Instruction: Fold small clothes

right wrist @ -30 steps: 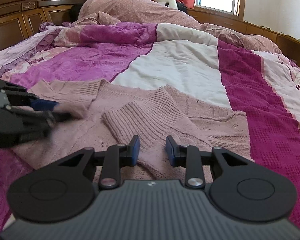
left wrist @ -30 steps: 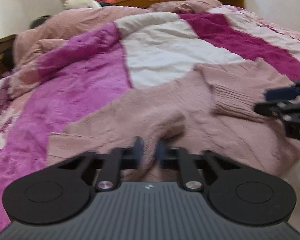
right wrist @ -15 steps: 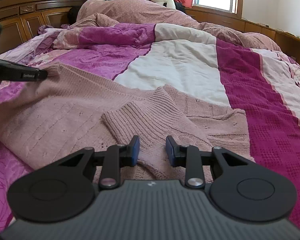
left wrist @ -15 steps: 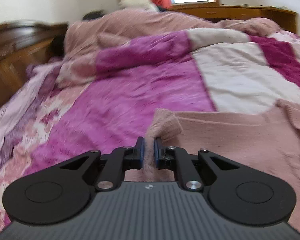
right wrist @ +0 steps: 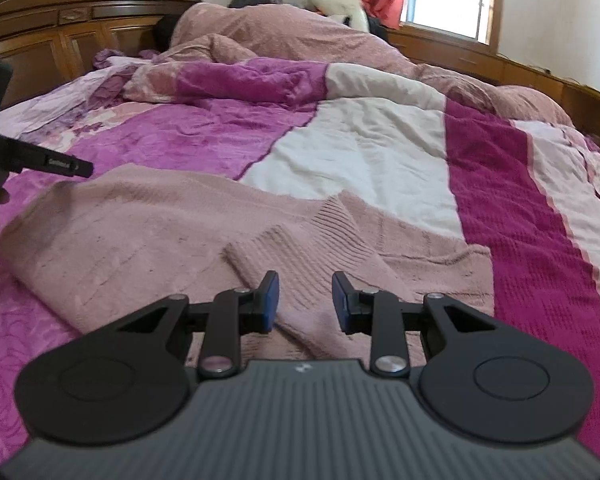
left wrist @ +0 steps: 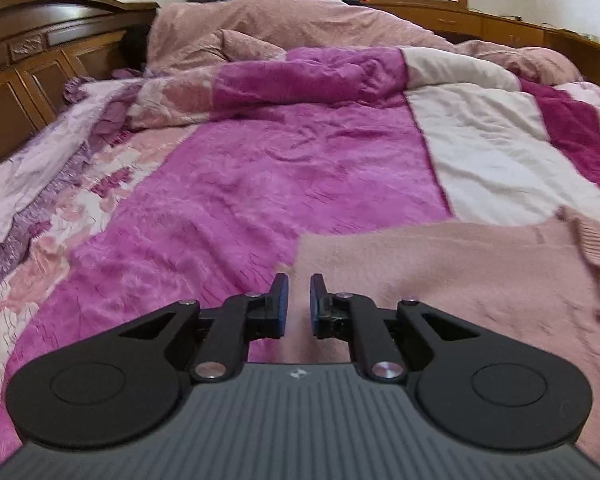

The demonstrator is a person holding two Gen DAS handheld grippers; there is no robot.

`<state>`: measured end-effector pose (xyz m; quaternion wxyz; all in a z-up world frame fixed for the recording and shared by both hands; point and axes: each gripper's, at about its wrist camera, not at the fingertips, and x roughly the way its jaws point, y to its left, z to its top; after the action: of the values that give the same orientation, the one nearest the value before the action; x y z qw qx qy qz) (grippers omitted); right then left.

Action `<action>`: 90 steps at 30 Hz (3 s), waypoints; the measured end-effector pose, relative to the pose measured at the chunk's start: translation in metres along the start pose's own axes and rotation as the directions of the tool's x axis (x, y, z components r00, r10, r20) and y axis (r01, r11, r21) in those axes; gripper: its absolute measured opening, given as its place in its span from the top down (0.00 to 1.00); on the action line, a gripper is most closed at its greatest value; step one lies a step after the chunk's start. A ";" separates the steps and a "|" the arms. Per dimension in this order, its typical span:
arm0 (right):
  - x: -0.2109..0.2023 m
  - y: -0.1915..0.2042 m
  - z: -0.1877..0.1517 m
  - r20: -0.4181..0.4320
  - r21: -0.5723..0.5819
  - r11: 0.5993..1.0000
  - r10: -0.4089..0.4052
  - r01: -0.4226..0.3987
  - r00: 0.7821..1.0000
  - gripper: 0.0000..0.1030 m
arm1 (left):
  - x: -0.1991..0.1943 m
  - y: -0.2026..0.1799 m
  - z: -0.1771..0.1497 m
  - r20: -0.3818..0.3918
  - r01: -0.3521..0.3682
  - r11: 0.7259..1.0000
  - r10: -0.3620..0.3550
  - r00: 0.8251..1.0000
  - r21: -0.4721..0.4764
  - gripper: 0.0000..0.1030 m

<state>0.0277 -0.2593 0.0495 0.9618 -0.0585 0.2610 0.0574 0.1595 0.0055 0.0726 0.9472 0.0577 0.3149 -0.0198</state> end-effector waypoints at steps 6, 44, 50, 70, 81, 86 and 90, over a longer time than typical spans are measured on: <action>0.001 0.009 -0.007 -0.005 -0.027 0.999 -0.032 0.032 0.999 0.56 | -0.029 -0.010 -0.018 -0.077 0.125 0.990 -0.130 0.989 -0.068 0.64; 0.069 -0.122 -0.012 -0.090 0.201 0.922 -0.320 0.332 0.943 0.86 | -0.035 -0.006 -0.032 -0.085 0.035 0.997 -0.029 0.996 0.070 0.54; 0.040 -0.123 -0.007 -0.051 0.308 0.898 -0.314 0.314 0.948 0.73 | -0.041 0.001 -0.022 -0.038 0.001 0.998 0.001 0.999 0.058 0.54; 0.013 -0.078 -0.033 -0.070 0.306 0.923 -0.223 0.234 0.972 0.73 | 0.022 0.023 -0.001 -0.044 -0.001 0.998 -0.001 0.999 -0.062 0.41; -0.006 -0.071 -0.045 -0.050 0.398 0.896 -0.191 0.196 0.980 0.73 | 0.067 0.019 0.018 -0.071 0.110 0.989 -0.117 0.991 -0.100 0.43; -0.003 -0.073 -0.049 -0.045 0.415 0.890 -0.185 0.187 0.982 0.73 | 0.083 0.003 0.012 -0.029 -0.057 0.998 0.058 0.998 0.024 0.56; -0.004 -0.074 -0.050 -0.043 0.422 0.888 -0.182 0.183 0.982 0.73 | 0.089 0.007 0.010 -0.021 -0.113 0.993 0.113 0.993 0.028 0.56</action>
<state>0.0105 -0.3396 0.0150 0.9524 0.1274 0.2615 -0.0912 0.2372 0.0109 0.0281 0.9423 0.0883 0.3215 0.0303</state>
